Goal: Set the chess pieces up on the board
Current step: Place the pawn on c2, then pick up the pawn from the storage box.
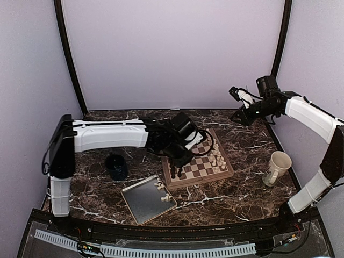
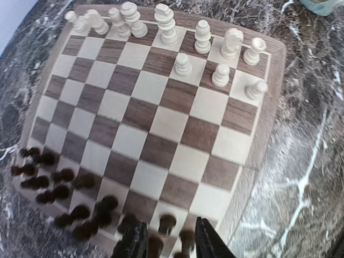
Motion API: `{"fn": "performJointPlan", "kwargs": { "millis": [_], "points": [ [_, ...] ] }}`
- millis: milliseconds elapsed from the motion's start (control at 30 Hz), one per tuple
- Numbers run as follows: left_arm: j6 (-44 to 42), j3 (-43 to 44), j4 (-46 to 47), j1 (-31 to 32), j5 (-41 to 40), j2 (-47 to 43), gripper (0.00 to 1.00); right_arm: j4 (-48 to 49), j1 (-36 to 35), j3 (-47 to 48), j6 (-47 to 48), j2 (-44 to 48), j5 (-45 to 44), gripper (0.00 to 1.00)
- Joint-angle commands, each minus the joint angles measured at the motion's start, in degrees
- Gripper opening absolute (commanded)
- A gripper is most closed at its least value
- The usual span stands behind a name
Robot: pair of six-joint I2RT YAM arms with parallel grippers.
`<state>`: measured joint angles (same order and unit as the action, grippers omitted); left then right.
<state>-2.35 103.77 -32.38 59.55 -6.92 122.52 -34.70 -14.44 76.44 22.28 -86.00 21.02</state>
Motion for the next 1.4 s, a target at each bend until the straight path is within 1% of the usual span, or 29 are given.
{"fn": "performJointPlan", "kwargs": {
  "millis": [0, 67, 167, 233, 333, 533, 767, 967, 1167, 1233, 1367],
  "points": [
    [2.03, -15.19, -0.23, 0.57, -1.94, -17.52, 0.32, 1.59, 0.46, -0.72, 0.64, 1.53, 0.91, 0.33],
    [2.00, -22.39, 0.16, 0.57, 1.18, -22.60, 0.30, 1.54, 0.46, -0.72, 0.65, 1.56, 1.23, 0.33],
    [0.06, -33.56, 4.61, 0.65, 10.50, -29.23, 0.30, 1.65, 0.46, -0.88, 0.74, 1.45, 1.52, 0.33],
    [0.29, -38.55, 7.56, 0.64, 12.54, -31.32, 0.30, 1.65, 0.47, -0.82, 0.73, 1.29, 1.70, 0.33],
    [0.05, -42.83, 10.23, 0.60, 13.97, -31.25, 0.32, 1.57, 0.46, -0.82, 0.62, 1.26, 2.24, 0.33],
    [-1.51, -43.58, 11.45, 0.65, 15.20, -25.11, 0.34, 1.69, 0.46, -1.20, 0.33, 1.79, 2.68, 0.33],
    [-3.99, -43.37, 13.22, 0.66, 18.62, -21.49, 0.33, 1.74, 0.46, -1.21, 0.30, 1.88, 2.47, 0.34],
    [-4.75, -43.12, 13.66, 0.86, 20.05, -19.41, 0.29, 1.74, 0.46, -1.30, 0.38, 1.64, 2.44, 0.33],
    [-5.19, -44.29, 11.41, 1.40, 19.36, -19.54, 0.29, 1.74, 0.46, -1.30, 0.46, 1.45, 2.34, 0.33],
    [-5.18, -45.16, 11.16, 1.51, 18.74, -20.04, 0.26, 1.74, 0.47, -1.30, 0.48, 1.36, 2.32, 0.34],
    [-5.23, -46.67, 11.16, 1.53, 18.63, -21.01, 0.17, 1.59, 0.46, -1.00, 0.26, 1.11, 2.67, 0.33]
  ]
}}
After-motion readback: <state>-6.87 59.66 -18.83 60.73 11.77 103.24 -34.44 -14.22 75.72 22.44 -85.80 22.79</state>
